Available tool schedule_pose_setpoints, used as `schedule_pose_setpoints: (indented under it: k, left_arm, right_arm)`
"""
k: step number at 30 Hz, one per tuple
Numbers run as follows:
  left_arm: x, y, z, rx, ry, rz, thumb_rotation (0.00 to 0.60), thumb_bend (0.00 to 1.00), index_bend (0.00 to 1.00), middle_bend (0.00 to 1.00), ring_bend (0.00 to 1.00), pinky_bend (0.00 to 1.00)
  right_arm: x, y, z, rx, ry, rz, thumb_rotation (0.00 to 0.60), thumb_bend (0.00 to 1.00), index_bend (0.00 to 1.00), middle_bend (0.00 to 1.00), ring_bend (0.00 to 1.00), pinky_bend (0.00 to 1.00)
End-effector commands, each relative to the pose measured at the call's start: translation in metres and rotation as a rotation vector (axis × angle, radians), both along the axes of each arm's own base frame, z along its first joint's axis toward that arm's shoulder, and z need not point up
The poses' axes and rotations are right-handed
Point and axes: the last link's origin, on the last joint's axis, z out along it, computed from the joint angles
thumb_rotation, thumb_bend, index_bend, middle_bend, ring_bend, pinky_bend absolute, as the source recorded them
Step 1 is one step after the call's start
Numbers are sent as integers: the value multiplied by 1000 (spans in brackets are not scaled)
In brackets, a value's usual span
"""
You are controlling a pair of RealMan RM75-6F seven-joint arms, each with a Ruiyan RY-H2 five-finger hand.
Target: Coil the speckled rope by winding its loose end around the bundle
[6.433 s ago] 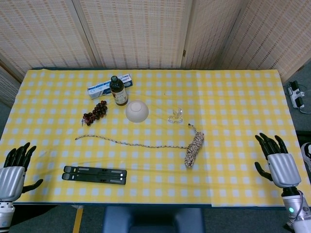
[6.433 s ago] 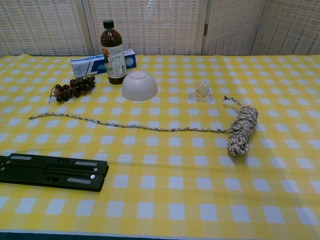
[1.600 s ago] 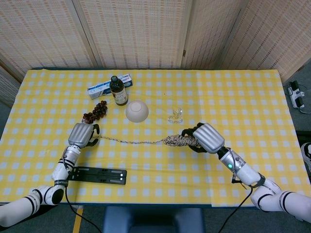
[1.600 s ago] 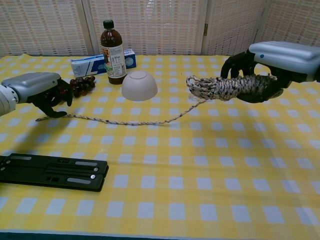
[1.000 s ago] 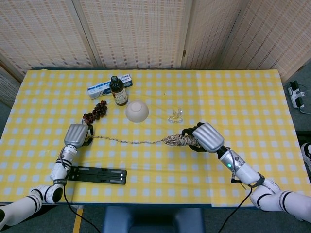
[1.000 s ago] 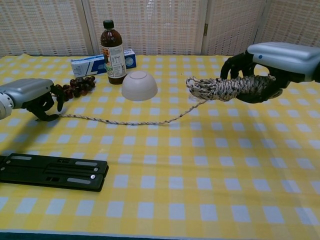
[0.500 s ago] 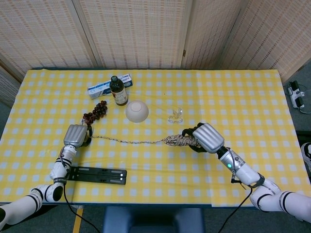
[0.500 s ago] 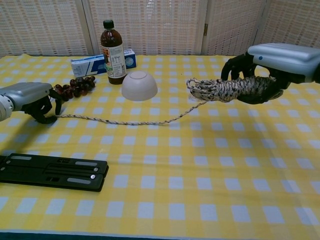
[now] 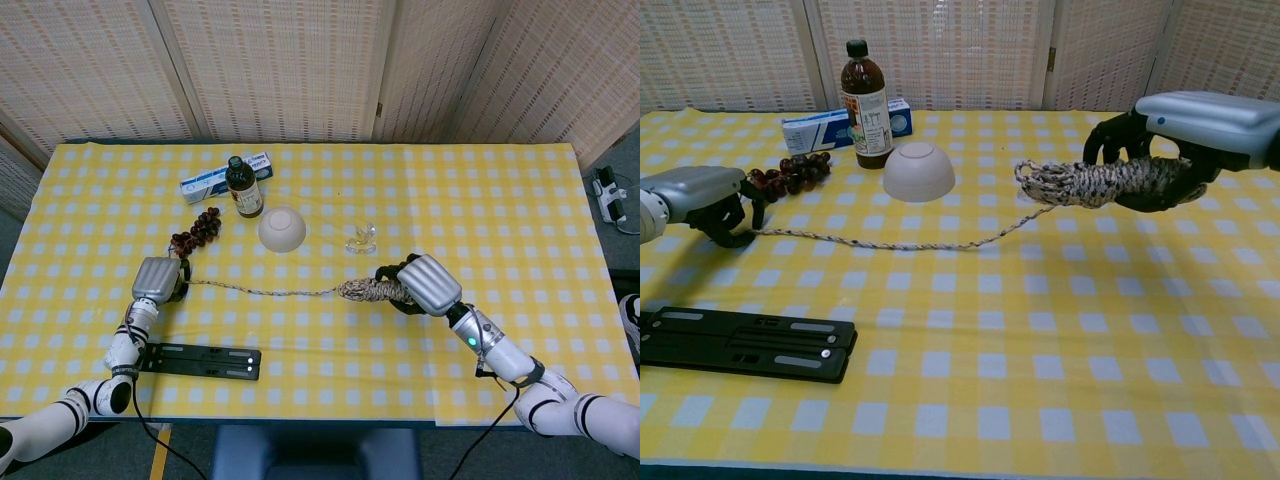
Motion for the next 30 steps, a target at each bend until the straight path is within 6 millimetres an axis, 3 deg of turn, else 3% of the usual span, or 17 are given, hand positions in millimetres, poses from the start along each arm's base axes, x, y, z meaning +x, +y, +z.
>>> schedule_pose_setpoints:
  k: [1, 10, 17, 22, 30]
  left_arm:
    - [0, 0, -1, 0, -5, 2, 600, 435, 561, 893, 806, 759]
    - [-1, -3, -2, 4, -21, 4, 600, 484, 620, 899, 813, 765]
    - [5, -8, 10, 18, -88, -20, 600, 496, 625, 900, 814, 765]
    - [39, -20, 52, 45, -227, -128, 600, 495, 627, 900, 814, 765]
    - [97, -33, 92, 26, -368, -243, 600, 495, 627, 900, 814, 766]
  right_arm:
    - [-1, 0, 0, 0, 0, -2, 600, 471, 794, 603, 661, 473]
    - [-3, -1, 0, 1, -8, -9, 600, 471, 794, 603, 660, 473]
    - [-1, 0, 1, 5, -65, -23, 600, 471, 806, 613, 664, 473]
    - [15, 9, -3, 84, -216, -23, 600, 471, 829, 638, 681, 486]
    - [37, 22, -19, 181, -322, -4, 600, 471, 868, 671, 728, 575]
